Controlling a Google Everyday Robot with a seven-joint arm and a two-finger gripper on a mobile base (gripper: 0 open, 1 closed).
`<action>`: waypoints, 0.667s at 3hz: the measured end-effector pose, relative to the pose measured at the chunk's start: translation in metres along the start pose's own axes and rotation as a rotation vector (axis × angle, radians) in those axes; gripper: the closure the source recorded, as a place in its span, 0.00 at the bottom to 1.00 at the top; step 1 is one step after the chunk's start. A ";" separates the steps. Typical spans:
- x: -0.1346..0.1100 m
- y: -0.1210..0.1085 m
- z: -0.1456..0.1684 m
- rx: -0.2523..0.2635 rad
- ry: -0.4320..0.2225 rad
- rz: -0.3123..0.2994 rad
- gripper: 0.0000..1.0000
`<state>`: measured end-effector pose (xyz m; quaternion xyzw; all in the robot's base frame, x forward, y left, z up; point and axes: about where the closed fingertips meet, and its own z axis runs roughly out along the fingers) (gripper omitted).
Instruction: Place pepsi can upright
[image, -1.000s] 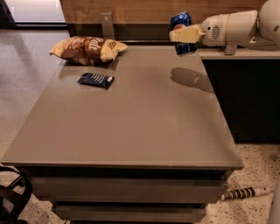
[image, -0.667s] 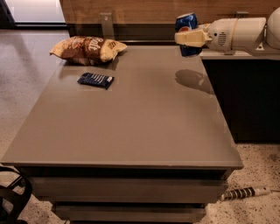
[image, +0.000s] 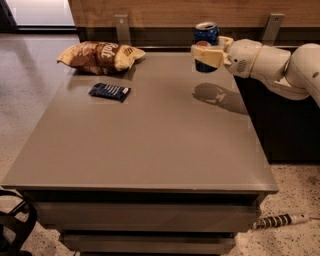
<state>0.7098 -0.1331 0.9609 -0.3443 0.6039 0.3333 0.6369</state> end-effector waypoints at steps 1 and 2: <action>0.000 0.013 0.017 -0.029 -0.027 -0.028 1.00; 0.006 0.016 0.029 -0.028 0.010 -0.030 1.00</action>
Offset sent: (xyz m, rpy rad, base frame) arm 0.0073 0.0374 -0.0136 -0.0629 0.0008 0.0133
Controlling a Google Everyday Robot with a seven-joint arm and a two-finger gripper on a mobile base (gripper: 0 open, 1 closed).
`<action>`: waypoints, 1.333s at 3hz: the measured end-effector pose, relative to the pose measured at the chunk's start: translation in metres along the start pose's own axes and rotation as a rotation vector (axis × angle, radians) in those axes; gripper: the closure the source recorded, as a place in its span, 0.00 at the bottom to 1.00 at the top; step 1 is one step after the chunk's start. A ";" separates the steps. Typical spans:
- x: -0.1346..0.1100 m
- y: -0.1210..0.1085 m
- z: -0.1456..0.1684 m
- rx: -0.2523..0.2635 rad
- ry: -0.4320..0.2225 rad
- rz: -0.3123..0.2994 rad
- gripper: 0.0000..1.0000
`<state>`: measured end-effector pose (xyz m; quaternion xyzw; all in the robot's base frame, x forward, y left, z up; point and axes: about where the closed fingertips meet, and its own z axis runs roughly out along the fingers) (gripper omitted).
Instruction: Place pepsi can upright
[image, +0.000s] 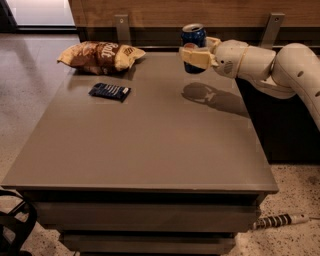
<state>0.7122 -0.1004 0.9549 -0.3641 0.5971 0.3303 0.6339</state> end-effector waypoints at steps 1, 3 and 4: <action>0.016 -0.002 0.016 0.014 0.051 0.026 1.00; 0.061 -0.015 0.031 0.060 0.132 0.120 1.00; 0.082 -0.016 0.028 0.084 0.171 0.161 1.00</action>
Offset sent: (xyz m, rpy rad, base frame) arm 0.0379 0.0147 -0.0524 -0.0288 0.1487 -0.0660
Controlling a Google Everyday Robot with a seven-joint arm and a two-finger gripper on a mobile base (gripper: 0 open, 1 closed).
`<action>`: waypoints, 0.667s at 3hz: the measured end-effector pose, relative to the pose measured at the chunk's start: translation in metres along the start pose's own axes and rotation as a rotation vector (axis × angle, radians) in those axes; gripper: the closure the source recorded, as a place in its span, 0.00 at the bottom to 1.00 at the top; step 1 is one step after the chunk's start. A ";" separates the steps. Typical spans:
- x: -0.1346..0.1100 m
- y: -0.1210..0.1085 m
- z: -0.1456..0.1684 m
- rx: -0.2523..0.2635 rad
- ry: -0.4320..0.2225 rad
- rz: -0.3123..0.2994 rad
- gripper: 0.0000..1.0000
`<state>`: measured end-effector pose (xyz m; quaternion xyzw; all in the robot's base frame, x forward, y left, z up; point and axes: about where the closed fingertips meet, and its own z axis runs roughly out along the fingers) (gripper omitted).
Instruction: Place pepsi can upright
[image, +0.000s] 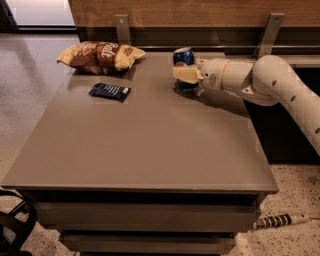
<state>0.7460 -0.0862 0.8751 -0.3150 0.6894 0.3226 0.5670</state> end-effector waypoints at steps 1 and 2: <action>0.014 -0.002 -0.003 0.014 -0.012 0.035 1.00; 0.016 -0.002 -0.005 0.015 -0.018 0.046 1.00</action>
Offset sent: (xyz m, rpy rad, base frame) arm -0.0259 -0.0261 -0.0517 0.2171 0.0351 -0.0348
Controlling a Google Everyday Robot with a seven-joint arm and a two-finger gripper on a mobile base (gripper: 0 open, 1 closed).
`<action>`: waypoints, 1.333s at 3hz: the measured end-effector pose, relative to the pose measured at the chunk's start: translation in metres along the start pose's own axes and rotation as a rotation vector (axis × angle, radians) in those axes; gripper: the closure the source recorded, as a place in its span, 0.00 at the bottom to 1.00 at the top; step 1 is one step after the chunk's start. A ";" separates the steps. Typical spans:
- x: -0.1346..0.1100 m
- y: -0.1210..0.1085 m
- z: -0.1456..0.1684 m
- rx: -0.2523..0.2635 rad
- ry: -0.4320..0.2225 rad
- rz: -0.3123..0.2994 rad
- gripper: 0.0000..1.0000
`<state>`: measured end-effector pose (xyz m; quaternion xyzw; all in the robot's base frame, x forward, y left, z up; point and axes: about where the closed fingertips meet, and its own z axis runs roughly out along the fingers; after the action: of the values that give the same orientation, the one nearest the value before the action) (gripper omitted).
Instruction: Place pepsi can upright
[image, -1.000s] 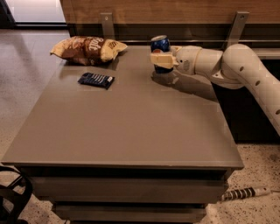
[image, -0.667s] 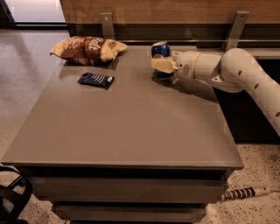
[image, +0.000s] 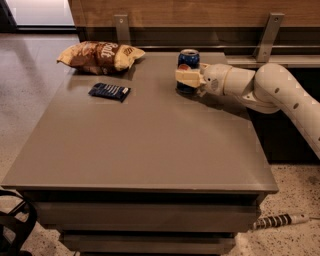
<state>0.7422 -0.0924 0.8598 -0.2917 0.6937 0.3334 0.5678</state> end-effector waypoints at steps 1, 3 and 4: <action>0.000 0.000 0.000 0.000 0.000 0.000 1.00; -0.002 0.000 0.000 0.000 0.000 0.000 0.54; -0.002 0.001 0.001 -0.003 0.000 0.000 0.16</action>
Offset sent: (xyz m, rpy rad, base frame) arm 0.0000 0.0000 0.0005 0.0001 0.0000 0.0000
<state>0.7422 -0.0905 0.8616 -0.2925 0.6934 0.3344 0.5674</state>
